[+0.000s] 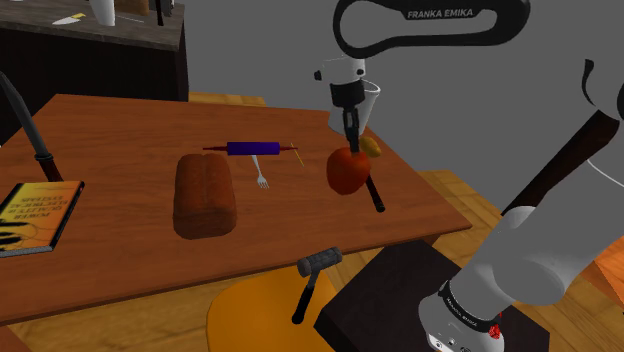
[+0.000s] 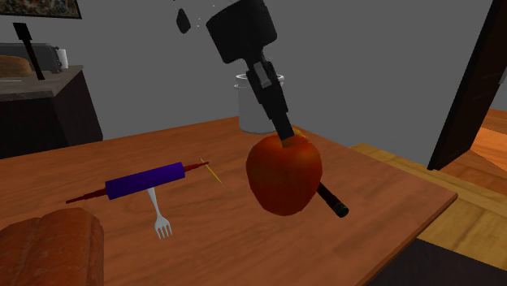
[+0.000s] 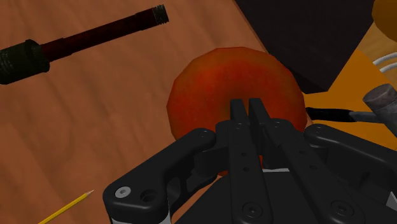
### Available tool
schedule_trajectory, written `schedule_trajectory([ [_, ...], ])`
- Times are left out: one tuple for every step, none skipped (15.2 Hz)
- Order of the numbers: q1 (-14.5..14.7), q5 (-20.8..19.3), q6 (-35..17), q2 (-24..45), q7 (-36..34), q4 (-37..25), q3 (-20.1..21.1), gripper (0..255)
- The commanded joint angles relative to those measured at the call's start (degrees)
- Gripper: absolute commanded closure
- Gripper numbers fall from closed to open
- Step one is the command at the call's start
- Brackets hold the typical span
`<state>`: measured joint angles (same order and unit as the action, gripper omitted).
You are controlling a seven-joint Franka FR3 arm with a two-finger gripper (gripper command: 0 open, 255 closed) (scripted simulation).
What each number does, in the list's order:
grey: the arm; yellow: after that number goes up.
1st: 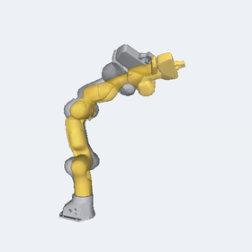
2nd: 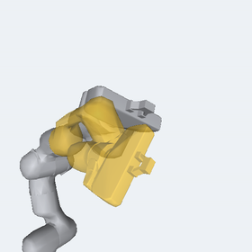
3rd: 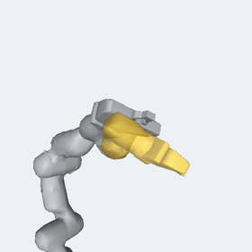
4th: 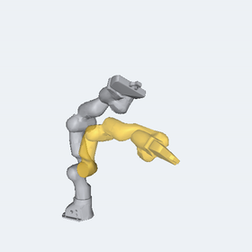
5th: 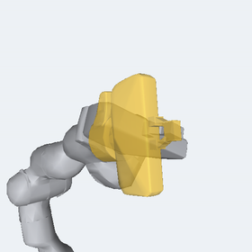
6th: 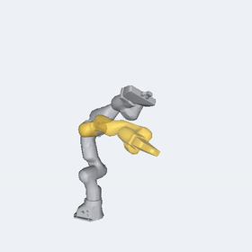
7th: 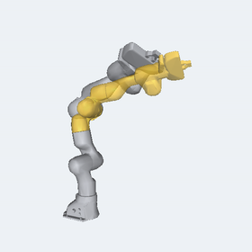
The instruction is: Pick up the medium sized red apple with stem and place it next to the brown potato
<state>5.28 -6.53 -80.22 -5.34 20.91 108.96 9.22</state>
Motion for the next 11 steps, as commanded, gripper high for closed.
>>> schedule_trajectory([
  [0.0, 0.0, 1.7, -0.1, 0.2, -1.6, 0.0, 255],
  [0.0, -0.1, 2.4, -0.1, 0.3, -2.4, 0.0, 255],
  [0.0, -0.1, 3.2, 0.0, 0.4, -3.2, 0.0, 255],
  [0.0, -0.1, 4.0, 0.0, 0.5, -4.0, 0.0, 255],
  [0.0, -0.1, 4.7, 0.0, 0.6, -4.8, 0.0, 255],
  [0.0, -0.2, 5.5, 0.1, 0.7, -5.6, 0.0, 255],
  [0.0, -0.2, 6.3, 0.2, 0.7, -6.5, 0.0, 255],
  [0.0, -0.2, 7.1, 0.3, 0.8, -7.3, 0.0, 255],
  [0.0, -0.3, 7.8, 0.4, 0.9, -8.2, 0.0, 255],
  [0.0, -0.3, 8.6, 0.5, 1.0, -9.1, 0.1, 255],
  [0.0, -0.3, 9.4, 0.6, 1.0, -10.0, 0.1, 255],
])
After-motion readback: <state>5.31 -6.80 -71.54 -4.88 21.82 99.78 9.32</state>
